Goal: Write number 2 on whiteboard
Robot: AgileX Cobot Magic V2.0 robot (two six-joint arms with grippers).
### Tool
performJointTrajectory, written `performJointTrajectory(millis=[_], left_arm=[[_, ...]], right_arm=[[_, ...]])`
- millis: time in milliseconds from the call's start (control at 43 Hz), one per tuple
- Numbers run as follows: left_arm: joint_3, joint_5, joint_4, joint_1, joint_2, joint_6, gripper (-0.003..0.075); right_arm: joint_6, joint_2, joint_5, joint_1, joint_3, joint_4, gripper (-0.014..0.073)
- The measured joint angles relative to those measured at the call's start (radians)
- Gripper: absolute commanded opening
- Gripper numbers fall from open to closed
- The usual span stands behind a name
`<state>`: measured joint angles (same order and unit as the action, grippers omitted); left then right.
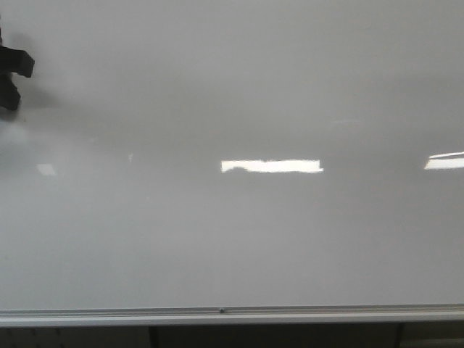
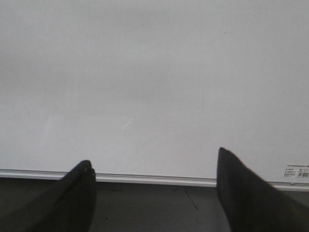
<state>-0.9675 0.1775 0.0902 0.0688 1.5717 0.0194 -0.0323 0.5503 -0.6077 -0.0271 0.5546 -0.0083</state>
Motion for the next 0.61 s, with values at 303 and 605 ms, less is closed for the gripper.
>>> performJointTrajectory(millis=[303, 605], left_arm=[[0.000, 0.063, -0.002, 0.000, 0.002, 0.000, -0.0020], [-0.002, 0.320, -0.007, 0.000, -0.131, 0.107, -0.0020]], right_arm=[[0.000, 0.000, 0.026, 0.000, 0.000, 0.000, 0.0548], [0.000, 0.015, -0.025, 0.000, 0.031, 0.008, 0.0548]])
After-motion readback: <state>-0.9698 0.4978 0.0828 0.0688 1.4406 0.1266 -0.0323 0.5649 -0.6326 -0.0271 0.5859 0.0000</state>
